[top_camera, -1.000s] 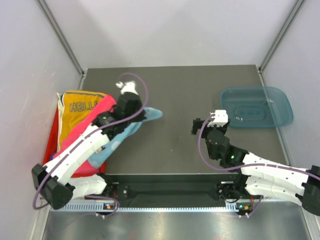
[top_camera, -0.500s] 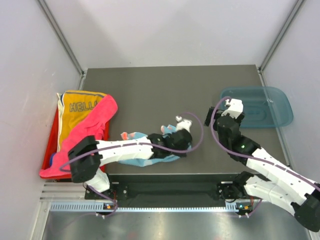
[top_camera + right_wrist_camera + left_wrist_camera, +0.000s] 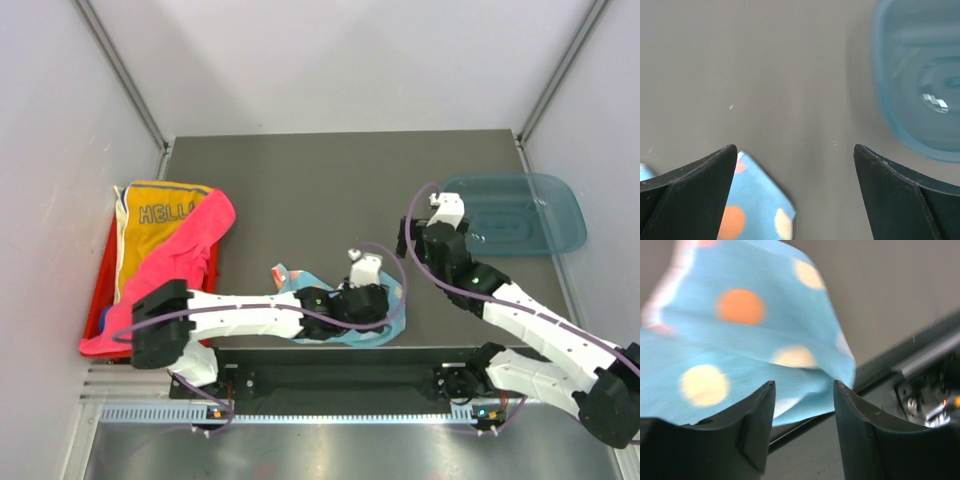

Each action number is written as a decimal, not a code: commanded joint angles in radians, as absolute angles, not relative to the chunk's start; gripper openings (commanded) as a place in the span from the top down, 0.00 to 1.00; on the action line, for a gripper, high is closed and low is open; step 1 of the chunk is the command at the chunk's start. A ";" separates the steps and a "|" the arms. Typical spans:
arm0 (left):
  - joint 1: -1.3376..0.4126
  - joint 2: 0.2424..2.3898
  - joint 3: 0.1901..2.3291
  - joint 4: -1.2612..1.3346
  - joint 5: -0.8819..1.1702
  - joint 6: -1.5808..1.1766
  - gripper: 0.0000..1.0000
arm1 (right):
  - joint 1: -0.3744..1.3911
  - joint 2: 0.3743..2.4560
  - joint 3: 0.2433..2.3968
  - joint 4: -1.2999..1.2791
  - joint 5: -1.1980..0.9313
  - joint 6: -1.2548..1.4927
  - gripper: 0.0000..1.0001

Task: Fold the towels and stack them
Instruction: Move the towel to the center of the board, then flatten out the crumpled towel

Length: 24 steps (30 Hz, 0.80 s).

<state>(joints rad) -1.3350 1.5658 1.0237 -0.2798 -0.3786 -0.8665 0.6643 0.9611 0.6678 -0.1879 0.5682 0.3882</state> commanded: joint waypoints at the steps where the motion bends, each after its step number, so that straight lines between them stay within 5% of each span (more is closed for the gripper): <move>1: -1.316 1.396 1.013 -0.493 -0.644 -1.069 0.44 | 0.653 1.006 0.718 -0.132 0.393 0.347 0.00; 5: -1.240 1.243 0.889 -0.609 -0.735 -1.249 0.43 | 0.653 1.124 0.801 -0.127 0.250 0.316 0.06; 11: -1.092 1.105 0.766 -0.478 -0.631 -1.174 0.43 | 0.655 1.226 0.865 -0.210 0.303 0.333 0.09; 24: -0.916 1.390 0.980 -0.233 -0.240 -0.766 0.40 | 0.620 1.427 0.942 -0.328 0.224 0.314 0.33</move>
<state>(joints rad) -0.9325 1.3567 0.9176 -0.3500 -0.3546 -0.8787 0.6353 1.4063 0.9035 -0.2699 0.2562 0.3214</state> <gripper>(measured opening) 0.594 0.684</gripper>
